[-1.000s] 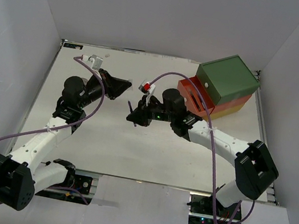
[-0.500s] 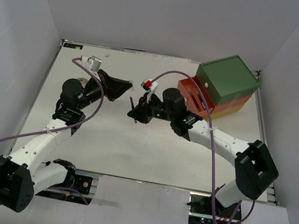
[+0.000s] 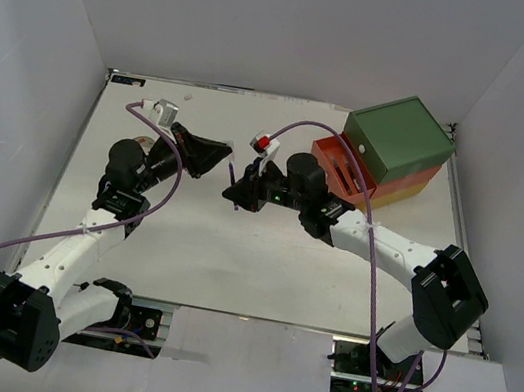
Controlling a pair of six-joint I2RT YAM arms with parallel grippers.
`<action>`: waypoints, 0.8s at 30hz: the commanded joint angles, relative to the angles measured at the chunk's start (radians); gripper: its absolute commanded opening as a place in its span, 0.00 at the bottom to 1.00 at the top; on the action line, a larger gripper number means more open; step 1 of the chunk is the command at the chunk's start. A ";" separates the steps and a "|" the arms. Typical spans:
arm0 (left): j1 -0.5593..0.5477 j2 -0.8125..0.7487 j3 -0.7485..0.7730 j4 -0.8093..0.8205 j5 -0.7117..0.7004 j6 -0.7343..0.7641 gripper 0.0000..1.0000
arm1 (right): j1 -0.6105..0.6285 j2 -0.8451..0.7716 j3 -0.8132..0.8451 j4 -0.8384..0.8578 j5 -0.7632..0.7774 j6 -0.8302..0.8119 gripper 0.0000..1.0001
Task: Sort the stationery into containers
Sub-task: Close the pen cap on the pen.
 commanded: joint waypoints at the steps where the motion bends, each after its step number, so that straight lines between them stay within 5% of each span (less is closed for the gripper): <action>1: -0.004 -0.021 -0.005 0.023 0.017 -0.002 0.00 | -0.002 -0.017 0.036 0.071 0.004 0.012 0.08; 24: -0.007 -0.010 -0.022 0.052 0.030 -0.013 0.00 | -0.012 -0.052 -0.001 0.169 0.029 0.041 0.08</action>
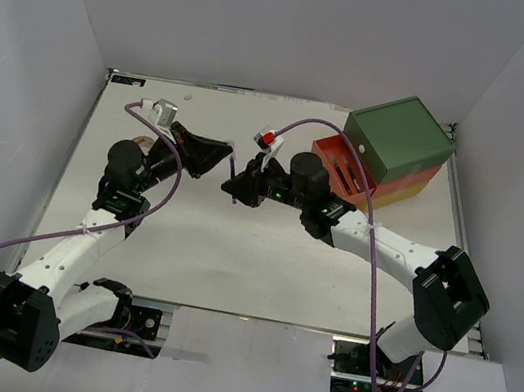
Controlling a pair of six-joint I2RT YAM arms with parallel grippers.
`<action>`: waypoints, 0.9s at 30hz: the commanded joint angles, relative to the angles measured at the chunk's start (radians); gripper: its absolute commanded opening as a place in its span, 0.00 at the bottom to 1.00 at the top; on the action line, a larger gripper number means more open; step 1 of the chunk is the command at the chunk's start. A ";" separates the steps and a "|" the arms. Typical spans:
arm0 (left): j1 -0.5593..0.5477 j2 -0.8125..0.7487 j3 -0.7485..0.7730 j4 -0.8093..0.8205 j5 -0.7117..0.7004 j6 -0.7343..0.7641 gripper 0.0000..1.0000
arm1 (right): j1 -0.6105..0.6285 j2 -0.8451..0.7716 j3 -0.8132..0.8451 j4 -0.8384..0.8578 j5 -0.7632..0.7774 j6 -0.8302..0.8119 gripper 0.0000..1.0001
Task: Sort the stationery into containers
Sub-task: Close the pen cap on the pen.
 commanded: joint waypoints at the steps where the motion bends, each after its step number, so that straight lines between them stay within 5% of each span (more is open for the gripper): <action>1: -0.005 -0.010 -0.018 0.026 0.018 -0.003 0.00 | -0.007 -0.046 0.005 0.094 0.014 0.010 0.08; 27: -0.016 0.024 0.079 -0.157 0.089 0.150 0.00 | -0.038 -0.092 -0.033 0.083 -0.012 -0.009 0.08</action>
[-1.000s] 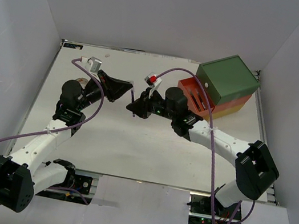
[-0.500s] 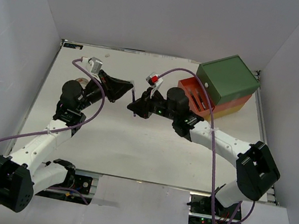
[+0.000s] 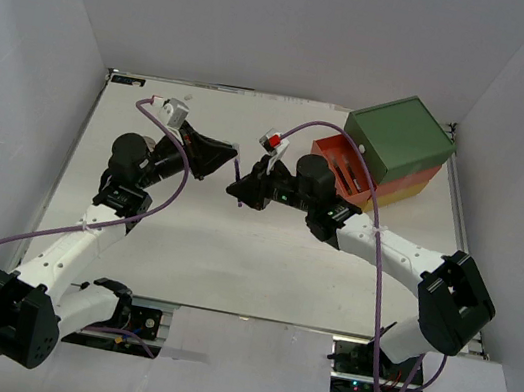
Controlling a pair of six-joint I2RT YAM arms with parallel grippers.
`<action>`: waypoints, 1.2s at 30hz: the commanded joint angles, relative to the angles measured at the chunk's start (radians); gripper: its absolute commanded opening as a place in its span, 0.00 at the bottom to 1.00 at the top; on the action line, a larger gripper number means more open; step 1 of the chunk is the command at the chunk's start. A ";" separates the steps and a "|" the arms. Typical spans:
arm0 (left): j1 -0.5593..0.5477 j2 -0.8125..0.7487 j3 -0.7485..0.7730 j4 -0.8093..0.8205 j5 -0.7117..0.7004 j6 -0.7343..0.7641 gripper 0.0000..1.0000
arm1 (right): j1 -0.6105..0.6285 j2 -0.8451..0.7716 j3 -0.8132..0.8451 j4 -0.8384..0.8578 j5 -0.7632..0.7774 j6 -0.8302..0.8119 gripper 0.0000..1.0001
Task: Sort the stationery into containers
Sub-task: Close the pen cap on the pen.
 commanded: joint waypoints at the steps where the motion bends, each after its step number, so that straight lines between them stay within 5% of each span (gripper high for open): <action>1: 0.000 0.013 0.021 -0.063 0.038 0.020 0.00 | -0.016 -0.056 0.006 0.082 0.013 -0.009 0.08; 36: -0.001 0.005 -0.006 -0.012 0.043 -0.015 0.19 | -0.022 -0.075 -0.053 0.214 0.012 -0.009 0.08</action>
